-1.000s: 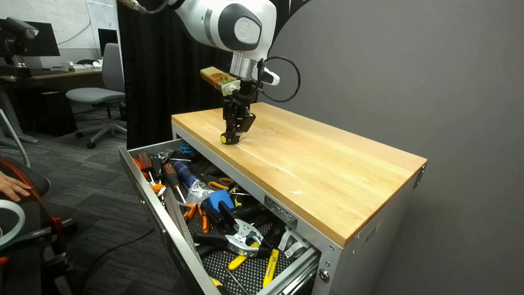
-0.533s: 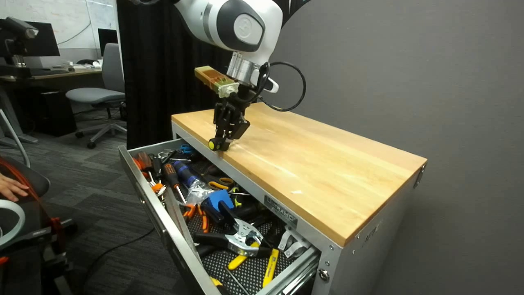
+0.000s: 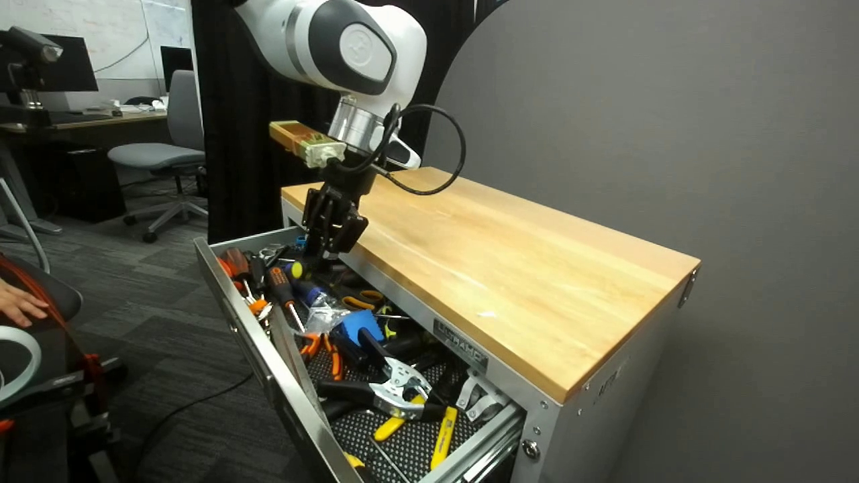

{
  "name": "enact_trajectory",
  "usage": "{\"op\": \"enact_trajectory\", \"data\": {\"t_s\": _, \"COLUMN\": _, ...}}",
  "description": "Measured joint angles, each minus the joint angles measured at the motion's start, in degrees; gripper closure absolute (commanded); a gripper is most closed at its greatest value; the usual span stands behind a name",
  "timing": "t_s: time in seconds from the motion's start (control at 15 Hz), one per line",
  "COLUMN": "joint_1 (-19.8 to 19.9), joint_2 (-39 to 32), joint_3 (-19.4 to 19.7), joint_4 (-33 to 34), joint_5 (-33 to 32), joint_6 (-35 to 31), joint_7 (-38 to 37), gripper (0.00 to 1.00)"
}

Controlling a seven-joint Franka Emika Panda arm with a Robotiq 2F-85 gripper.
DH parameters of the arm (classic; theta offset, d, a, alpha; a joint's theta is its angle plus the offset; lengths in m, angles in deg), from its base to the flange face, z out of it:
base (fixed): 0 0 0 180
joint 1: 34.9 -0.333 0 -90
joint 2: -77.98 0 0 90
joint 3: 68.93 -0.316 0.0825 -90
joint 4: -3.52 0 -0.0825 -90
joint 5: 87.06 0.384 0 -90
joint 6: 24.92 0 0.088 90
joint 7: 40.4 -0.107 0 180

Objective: Put the screwdriver in the drawer then close it

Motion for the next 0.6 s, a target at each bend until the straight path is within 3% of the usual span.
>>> {"op": "enact_trajectory", "data": {"t_s": 0.2, "joint_1": -0.75, "joint_2": 0.83, "joint_3": -0.17, "joint_4": -2.72, "joint_5": -0.58, "joint_6": -0.35, "joint_7": 0.42, "gripper": 0.01}}
{"op": "enact_trajectory", "data": {"t_s": 0.33, "joint_1": -0.36, "joint_2": 1.39, "joint_3": -0.02, "joint_4": -4.3, "joint_5": -0.58, "joint_6": 1.0, "joint_7": 2.97, "gripper": 0.0}}
{"op": "enact_trajectory", "data": {"t_s": 0.6, "joint_1": 2.42, "joint_2": 2.41, "joint_3": 1.62, "joint_4": -6.63, "joint_5": -1.08, "joint_6": 10.51, "joint_7": 7.92, "gripper": 0.0}}
